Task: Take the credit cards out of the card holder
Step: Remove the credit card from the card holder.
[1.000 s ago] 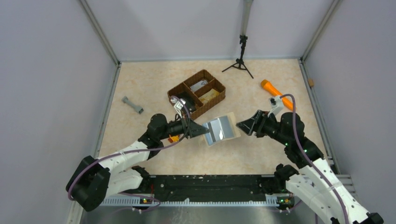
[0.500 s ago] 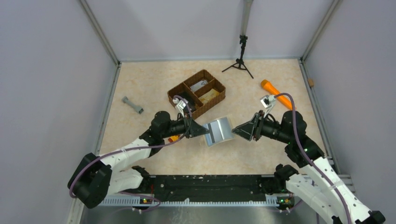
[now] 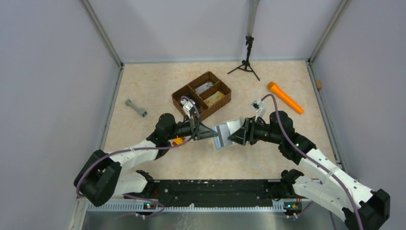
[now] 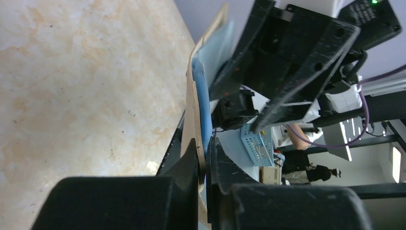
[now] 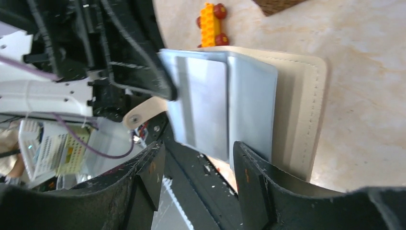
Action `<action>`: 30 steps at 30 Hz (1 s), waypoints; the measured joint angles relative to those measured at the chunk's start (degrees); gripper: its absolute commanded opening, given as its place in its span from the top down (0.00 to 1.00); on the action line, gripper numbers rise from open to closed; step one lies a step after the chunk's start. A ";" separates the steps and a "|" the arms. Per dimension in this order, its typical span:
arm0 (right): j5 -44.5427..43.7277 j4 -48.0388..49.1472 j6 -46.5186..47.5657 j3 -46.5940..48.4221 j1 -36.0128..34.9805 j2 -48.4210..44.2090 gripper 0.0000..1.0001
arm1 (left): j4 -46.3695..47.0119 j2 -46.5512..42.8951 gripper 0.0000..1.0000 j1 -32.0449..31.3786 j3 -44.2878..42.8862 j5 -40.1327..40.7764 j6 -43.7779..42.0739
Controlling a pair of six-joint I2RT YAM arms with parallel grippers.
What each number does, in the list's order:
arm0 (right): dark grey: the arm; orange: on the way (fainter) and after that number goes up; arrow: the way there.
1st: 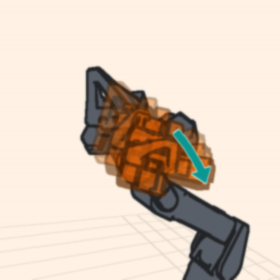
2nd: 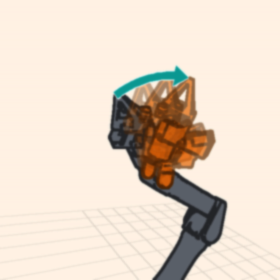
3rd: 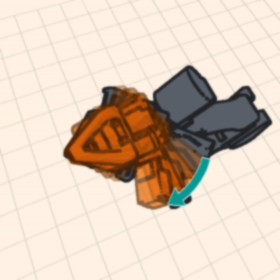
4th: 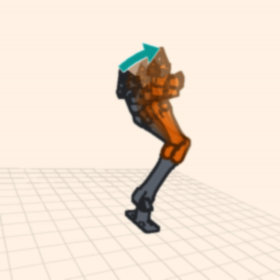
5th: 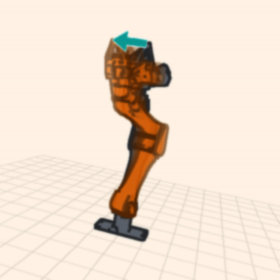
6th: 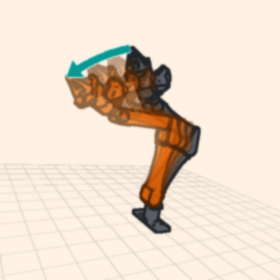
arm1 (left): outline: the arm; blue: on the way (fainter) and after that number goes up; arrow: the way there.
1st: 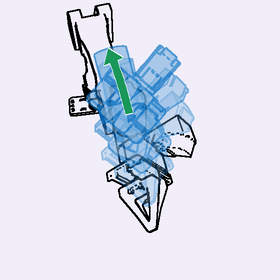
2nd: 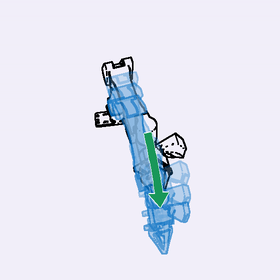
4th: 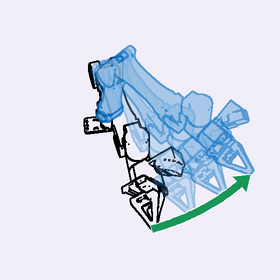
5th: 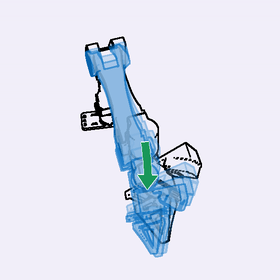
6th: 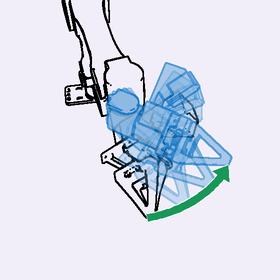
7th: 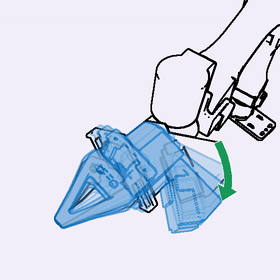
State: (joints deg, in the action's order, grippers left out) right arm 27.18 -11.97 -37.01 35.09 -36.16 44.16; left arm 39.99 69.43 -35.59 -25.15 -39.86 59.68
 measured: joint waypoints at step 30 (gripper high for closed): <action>3.87 15.89 -12.02 -6.64 -0.04 -0.39 0.77 | 18.14 0.50 1.00 0.31 1.44 -6.23 9.38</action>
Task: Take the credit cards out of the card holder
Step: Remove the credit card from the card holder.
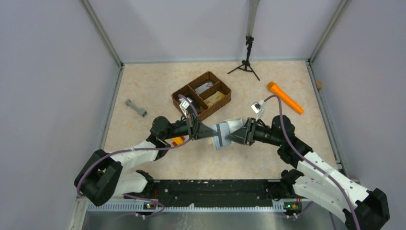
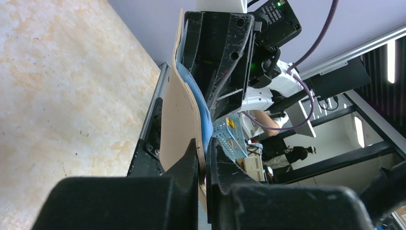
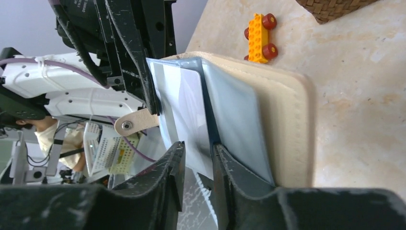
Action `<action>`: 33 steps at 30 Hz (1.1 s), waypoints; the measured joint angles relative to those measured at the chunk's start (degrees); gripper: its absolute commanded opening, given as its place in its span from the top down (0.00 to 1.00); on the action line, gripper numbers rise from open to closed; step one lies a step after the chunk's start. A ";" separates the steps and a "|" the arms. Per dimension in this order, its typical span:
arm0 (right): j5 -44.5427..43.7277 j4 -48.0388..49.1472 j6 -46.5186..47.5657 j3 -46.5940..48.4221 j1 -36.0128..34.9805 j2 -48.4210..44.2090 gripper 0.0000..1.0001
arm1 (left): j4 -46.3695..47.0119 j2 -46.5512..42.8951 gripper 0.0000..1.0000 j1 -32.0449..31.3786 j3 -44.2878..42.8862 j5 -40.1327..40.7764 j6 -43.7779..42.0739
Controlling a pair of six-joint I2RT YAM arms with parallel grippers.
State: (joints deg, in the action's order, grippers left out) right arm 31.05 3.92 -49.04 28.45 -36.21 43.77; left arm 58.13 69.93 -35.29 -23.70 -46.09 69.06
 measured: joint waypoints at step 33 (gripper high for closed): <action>1.25 8.90 -8.52 -2.08 -0.02 -1.55 1.00 | 0.24 -1.88 1.00 0.83 0.22 -1.51 0.50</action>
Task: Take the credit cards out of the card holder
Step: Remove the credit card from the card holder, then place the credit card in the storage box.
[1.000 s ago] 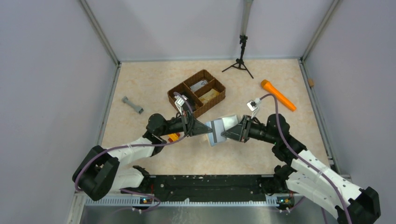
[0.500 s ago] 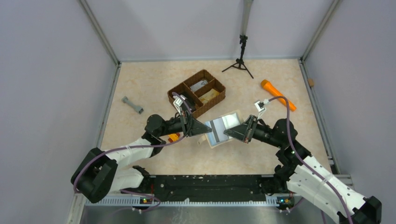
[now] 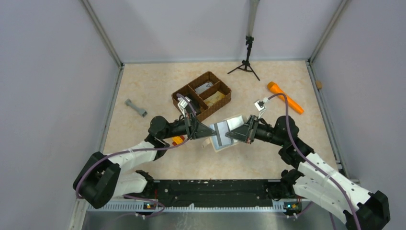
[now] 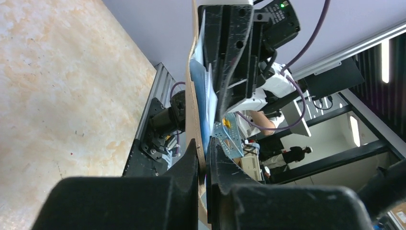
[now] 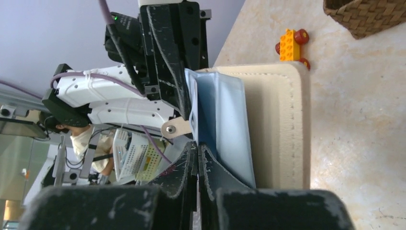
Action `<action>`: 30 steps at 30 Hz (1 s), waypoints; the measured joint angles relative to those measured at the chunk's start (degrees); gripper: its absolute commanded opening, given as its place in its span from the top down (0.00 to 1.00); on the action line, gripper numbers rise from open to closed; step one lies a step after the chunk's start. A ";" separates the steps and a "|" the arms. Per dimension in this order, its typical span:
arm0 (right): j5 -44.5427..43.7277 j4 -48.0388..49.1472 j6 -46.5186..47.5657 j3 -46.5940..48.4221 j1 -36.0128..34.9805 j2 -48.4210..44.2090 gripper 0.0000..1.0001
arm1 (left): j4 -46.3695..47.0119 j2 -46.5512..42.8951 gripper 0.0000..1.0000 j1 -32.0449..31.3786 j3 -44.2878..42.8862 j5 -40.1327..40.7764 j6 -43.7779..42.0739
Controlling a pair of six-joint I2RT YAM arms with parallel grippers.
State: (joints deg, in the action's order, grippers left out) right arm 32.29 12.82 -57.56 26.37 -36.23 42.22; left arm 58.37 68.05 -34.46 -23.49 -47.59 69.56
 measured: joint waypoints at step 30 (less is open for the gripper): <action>-3.17 -4.81 1.68 3.74 7.04 1.07 1.00 | -41.13 -9.40 1.00 6.32 -9.33 1.16 -15.56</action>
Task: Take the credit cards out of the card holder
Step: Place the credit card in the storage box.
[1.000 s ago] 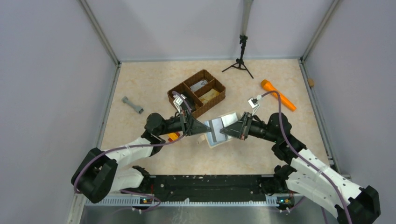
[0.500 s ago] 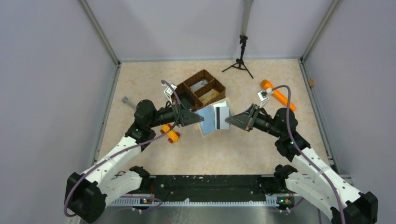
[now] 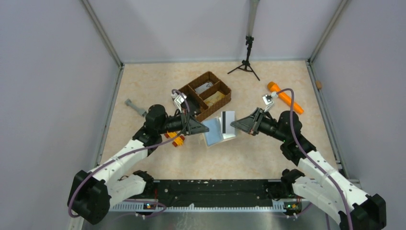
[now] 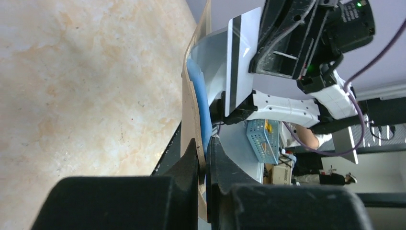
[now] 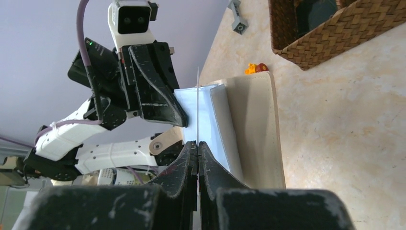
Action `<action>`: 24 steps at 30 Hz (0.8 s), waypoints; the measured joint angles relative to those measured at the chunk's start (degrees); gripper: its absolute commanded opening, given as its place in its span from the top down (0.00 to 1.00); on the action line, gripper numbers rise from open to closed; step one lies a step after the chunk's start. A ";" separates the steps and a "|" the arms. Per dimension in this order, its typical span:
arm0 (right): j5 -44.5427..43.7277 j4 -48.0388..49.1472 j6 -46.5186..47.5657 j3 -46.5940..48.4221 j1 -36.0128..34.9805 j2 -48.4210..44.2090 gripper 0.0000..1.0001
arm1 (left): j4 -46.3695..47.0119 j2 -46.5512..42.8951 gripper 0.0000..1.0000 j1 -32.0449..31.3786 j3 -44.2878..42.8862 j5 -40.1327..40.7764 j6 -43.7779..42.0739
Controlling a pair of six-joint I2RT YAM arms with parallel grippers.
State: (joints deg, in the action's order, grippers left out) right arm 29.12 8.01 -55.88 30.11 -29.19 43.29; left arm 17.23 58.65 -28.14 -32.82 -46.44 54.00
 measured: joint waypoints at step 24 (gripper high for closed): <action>-27.67 20.76 -10.49 15.85 -4.55 44.98 1.00 | -36.26 0.37 1.00 2.89 -4.33 18.84 -18.60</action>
State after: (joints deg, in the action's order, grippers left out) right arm 1.45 28.77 -66.37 45.95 -33.74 88.27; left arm -19.03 59.02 -25.26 -37.15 -27.59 35.40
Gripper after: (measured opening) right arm 0.008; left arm 0.048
